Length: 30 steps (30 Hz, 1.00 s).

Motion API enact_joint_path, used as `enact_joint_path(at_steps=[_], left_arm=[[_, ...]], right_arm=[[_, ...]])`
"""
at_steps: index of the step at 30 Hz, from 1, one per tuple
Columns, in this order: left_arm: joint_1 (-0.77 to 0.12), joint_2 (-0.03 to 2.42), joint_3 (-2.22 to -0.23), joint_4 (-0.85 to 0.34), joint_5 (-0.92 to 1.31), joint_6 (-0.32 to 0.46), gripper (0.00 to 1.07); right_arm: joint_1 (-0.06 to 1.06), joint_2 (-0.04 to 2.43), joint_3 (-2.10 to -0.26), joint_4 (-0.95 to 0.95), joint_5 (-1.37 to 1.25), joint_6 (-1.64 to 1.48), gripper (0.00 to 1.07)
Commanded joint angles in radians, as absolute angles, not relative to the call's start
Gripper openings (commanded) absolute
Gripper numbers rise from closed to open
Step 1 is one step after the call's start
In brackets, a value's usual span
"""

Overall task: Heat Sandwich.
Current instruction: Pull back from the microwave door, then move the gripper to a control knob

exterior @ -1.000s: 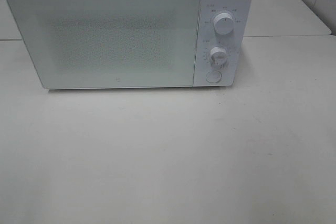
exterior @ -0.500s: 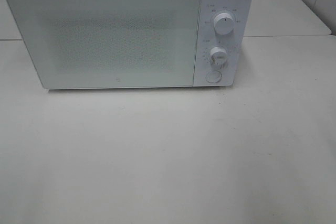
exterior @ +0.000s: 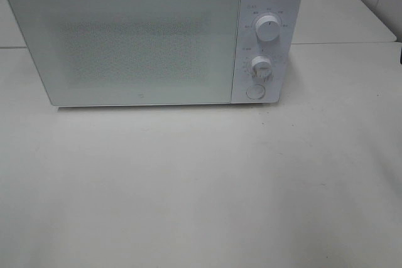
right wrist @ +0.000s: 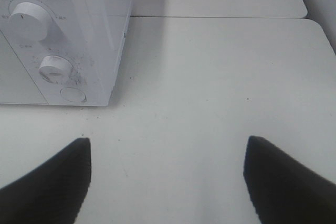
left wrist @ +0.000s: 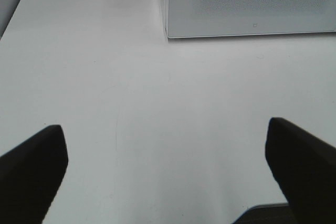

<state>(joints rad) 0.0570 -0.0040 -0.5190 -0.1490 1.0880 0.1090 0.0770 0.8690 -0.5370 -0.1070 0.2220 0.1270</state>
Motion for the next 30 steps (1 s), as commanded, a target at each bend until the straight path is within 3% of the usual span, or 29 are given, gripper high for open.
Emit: enact_joint_path(at_steps=[1, 17, 26, 30], left_arm=[[0.051, -0.028, -0.518, -0.146, 1.074, 0.111, 0.98], [0.051, -0.028, -0.518, -0.146, 1.074, 0.111, 0.98], [0.051, -0.028, -0.518, -0.146, 1.074, 0.111, 0.98], [0.051, -0.028, -0.518, -0.146, 1.074, 0.111, 0.98]], right_arm=[[0.069, 0.92, -0.539, -0.106, 0.154, 0.141, 0.76], [0.072, 1.152, -0.501, -0.104, -0.213, 0.143, 0.76], [0.073, 1.21, -0.362, 0.136, -0.58, -0.075, 0.76], [0.162, 1.21, -0.306, 0.299, -0.724, -0.205, 0.76]])
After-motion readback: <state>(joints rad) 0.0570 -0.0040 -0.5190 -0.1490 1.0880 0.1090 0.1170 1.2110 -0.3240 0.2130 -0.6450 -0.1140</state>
